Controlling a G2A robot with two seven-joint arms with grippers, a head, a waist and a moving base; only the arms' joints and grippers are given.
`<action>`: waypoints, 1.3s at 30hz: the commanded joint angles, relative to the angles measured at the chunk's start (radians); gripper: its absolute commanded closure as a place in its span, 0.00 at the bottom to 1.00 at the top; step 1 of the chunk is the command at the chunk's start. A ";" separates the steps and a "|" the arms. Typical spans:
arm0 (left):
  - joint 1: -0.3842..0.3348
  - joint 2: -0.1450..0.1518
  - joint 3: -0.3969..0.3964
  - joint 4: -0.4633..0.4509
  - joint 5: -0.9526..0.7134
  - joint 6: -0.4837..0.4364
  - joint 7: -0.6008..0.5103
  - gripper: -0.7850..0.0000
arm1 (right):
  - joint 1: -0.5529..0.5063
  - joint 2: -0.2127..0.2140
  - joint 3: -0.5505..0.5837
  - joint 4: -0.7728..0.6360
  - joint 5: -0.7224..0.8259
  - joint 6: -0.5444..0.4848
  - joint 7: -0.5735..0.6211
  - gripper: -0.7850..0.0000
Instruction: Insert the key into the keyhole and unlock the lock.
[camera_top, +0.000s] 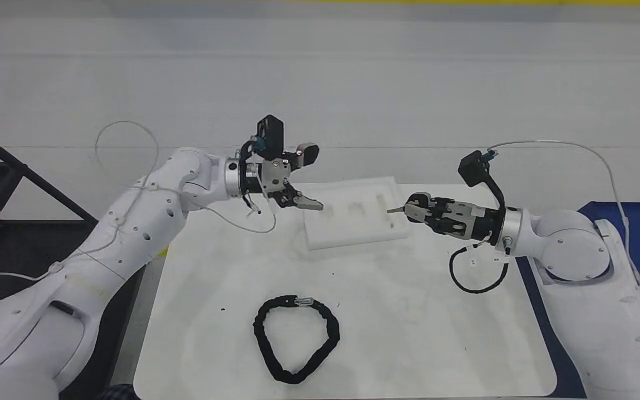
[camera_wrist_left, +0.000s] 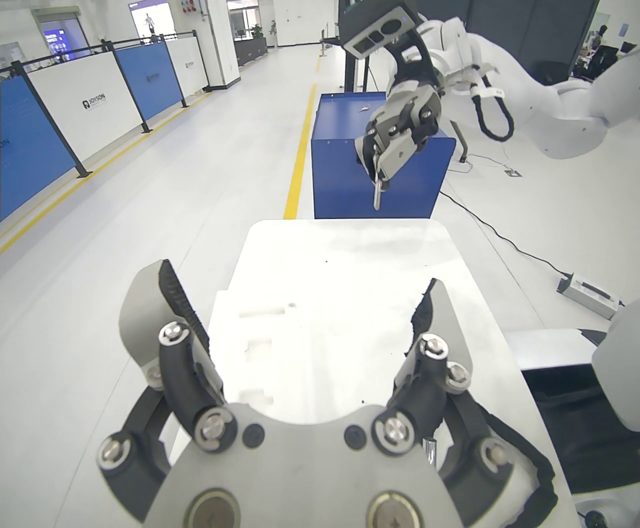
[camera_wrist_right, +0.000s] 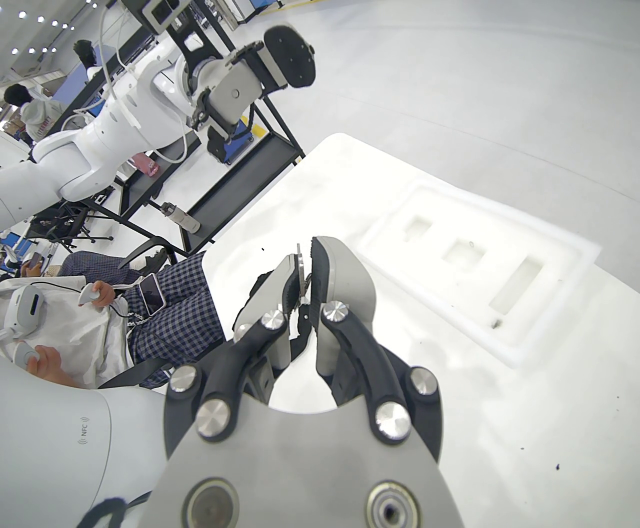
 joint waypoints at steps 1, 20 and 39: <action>0.000 0.000 0.028 0.003 0.043 0.000 0.030 0.00 | 0.000 0.000 0.000 0.000 0.000 0.000 0.000 1.00; -0.110 -0.032 0.338 0.152 0.461 0.000 0.393 0.00 | 0.000 0.000 0.000 0.000 0.000 0.000 0.000 1.00; -0.091 -0.050 0.338 0.161 0.548 0.000 0.352 0.00 | 0.000 0.000 0.000 0.000 0.000 0.000 0.000 1.00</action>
